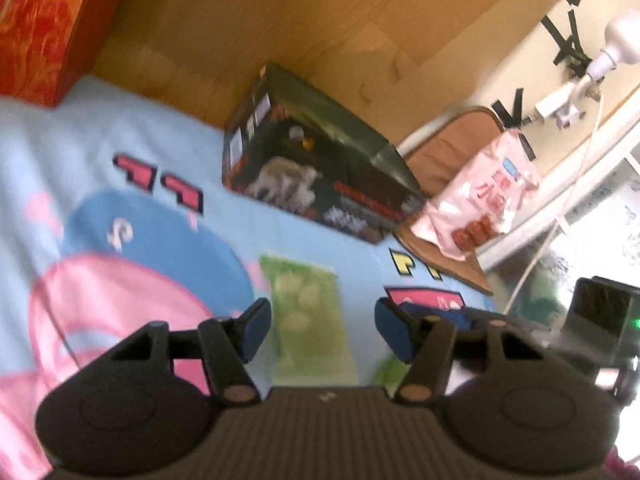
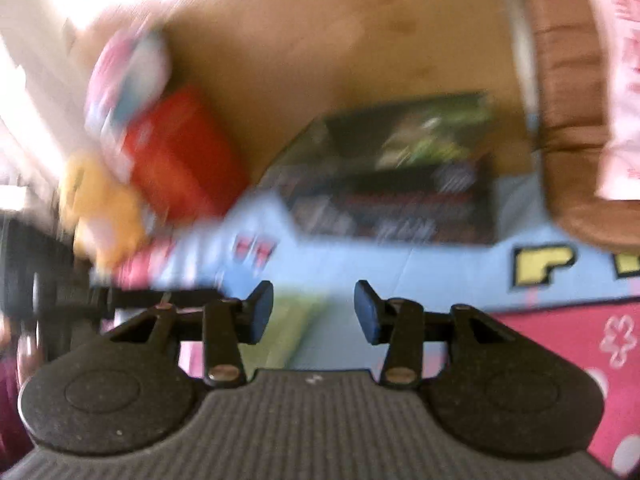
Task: Organize snacks
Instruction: 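Grasp the light green flat packet with the left tool and drop it into the box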
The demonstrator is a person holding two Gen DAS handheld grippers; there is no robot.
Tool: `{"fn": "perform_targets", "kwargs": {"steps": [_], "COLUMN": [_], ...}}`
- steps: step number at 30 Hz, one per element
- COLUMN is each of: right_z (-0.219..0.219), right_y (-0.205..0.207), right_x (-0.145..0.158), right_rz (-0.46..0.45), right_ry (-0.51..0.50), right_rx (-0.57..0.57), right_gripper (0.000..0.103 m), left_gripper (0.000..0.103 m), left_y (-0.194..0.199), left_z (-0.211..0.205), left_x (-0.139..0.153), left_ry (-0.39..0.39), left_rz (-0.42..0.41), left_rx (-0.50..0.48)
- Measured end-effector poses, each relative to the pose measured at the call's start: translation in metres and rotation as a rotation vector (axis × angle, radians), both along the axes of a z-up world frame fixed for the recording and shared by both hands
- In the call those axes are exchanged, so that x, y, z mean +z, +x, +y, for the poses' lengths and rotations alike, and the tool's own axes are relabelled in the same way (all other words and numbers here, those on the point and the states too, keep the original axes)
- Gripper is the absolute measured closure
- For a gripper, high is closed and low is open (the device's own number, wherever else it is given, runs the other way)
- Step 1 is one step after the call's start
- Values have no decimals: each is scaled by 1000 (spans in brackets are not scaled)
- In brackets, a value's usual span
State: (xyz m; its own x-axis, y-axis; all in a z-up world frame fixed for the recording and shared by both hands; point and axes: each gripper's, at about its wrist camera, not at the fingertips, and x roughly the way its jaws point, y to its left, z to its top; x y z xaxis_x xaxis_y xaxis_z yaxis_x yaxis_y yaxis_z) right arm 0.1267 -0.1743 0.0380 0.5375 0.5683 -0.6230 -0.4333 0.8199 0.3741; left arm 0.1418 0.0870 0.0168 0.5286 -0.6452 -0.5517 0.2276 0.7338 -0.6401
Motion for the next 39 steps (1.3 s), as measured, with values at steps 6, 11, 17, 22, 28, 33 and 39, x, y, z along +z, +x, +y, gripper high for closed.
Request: {"fn": "perform_targets", "kwargs": {"steps": [6, 11, 17, 22, 28, 33, 39], "right_z": [49, 69, 67, 58, 48, 44, 37], "right_y": [-25, -18, -24, -26, -18, 7, 69], "right_x": [-15, -26, -13, 9, 23, 33, 33], "right_rz": [-67, -87, -176, -267, -326, -377, -307], "right_ry": [-221, -266, -260, -238, -203, -179, -122], "right_rx": [151, 141, 79, 37, -26, -97, -196], "right_gripper": [40, 63, 80, 80, 80, 80, 71], "left_gripper": [44, 56, 56, 56, 56, 55, 50], "left_y": [1, -1, -5, 0, 21, 54, 95], "left_z": [-14, -15, -17, -25, -37, -51, -54], "left_x": [-14, -15, 6, 29, 54, 74, 71], "left_ry": [30, 41, 43, 52, 79, 134, 137], "left_rz": [35, 31, -29, -99, -161, -223, -192], "left_rx": [3, 9, -3, -11, -20, -2, 70]}}
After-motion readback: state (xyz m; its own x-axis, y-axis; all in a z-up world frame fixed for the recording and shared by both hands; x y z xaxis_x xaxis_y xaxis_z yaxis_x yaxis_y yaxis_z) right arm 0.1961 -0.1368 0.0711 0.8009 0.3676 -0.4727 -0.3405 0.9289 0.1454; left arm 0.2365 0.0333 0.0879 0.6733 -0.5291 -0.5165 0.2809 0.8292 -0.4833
